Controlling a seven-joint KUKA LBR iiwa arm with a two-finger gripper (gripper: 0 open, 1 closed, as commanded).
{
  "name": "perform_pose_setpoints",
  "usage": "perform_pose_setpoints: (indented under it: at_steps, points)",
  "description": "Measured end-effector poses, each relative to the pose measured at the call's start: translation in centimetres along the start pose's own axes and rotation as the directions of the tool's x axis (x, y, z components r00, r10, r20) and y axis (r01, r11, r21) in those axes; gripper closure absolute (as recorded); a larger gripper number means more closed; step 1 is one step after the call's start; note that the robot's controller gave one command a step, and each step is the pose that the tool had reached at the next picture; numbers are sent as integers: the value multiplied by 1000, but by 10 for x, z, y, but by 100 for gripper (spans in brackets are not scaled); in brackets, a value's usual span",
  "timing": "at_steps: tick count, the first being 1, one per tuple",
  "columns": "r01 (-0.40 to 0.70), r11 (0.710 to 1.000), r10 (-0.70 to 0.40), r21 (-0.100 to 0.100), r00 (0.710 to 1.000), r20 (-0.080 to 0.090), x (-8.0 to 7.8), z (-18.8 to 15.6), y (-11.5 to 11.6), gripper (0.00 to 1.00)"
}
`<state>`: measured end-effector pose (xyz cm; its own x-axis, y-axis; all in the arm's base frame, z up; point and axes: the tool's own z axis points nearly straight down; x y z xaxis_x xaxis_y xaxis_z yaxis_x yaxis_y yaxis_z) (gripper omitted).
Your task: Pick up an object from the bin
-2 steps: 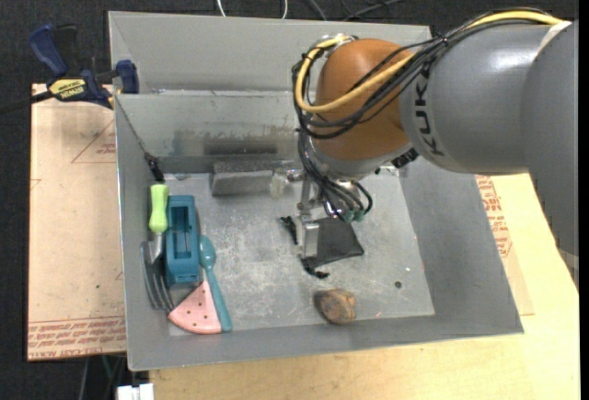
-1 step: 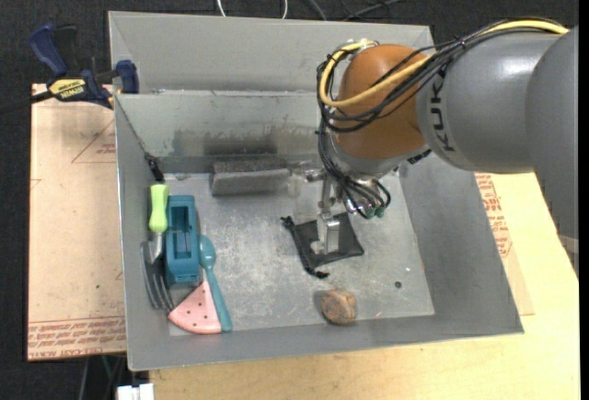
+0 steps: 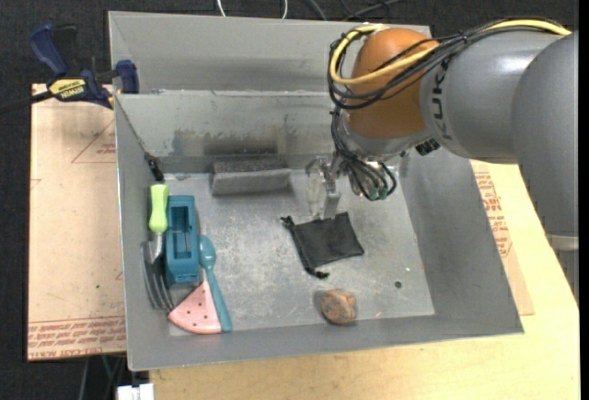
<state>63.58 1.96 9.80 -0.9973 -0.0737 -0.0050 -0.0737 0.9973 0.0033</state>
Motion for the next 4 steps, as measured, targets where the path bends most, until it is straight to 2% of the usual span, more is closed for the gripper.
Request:
perform_pose_setpoints:
  at_steps: [1,2,3,4]
  points:
    - [0,1000,0,0,1000,0,0,0,0,100]
    - [-88,996,88,0,996,2,1,2,4,100]
    - [-302,953,302,-1,953,0,11,9,18,100]
    - [-212,977,212,-2,977,4,19,-37,20,100]
